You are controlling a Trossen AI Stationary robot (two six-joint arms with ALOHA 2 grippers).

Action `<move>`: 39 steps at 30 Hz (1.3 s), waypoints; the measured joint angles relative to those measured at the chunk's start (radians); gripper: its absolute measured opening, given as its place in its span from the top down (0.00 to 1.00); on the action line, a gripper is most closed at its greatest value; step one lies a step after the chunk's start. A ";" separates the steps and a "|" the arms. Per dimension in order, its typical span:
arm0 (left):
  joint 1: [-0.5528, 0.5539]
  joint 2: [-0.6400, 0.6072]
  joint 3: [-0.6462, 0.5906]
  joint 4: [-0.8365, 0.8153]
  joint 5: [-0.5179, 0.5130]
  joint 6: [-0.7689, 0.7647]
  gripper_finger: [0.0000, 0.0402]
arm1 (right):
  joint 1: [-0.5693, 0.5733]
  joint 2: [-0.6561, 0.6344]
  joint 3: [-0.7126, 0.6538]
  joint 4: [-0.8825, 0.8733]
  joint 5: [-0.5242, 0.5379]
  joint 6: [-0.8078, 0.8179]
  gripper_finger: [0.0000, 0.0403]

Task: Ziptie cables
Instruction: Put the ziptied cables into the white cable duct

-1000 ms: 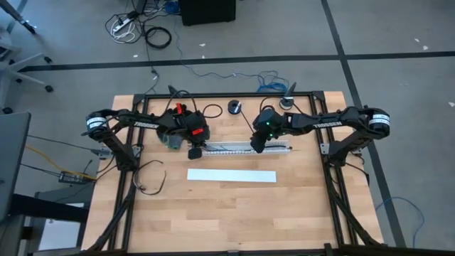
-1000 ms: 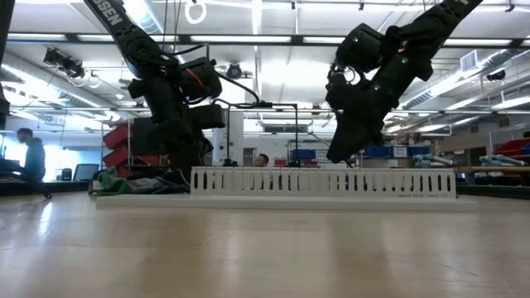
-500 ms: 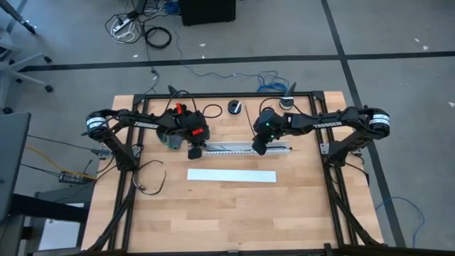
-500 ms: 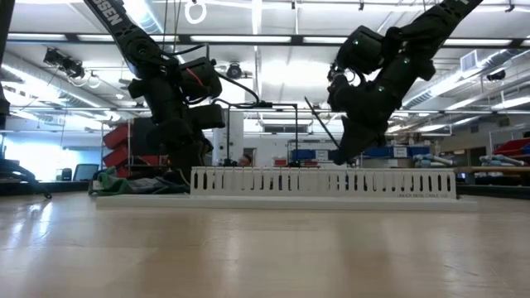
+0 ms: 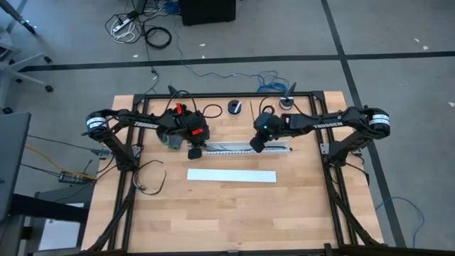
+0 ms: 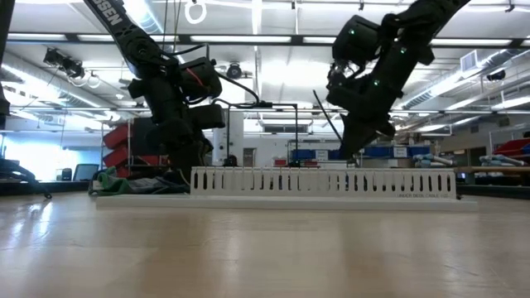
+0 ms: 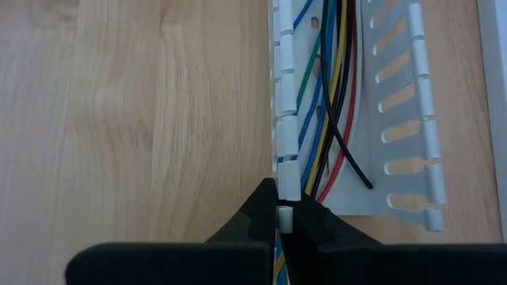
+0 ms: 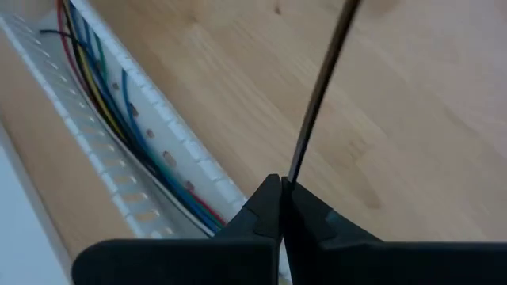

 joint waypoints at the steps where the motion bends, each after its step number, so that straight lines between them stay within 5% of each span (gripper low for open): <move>1: 0.000 0.000 0.000 0.001 0.000 0.000 1.00 | 0.004 0.000 0.005 -0.007 0.006 0.014 1.00; 39: -0.078 0.002 -0.002 0.039 -0.002 -0.056 1.00 | 0.071 0.086 0.026 -0.110 0.155 0.227 1.00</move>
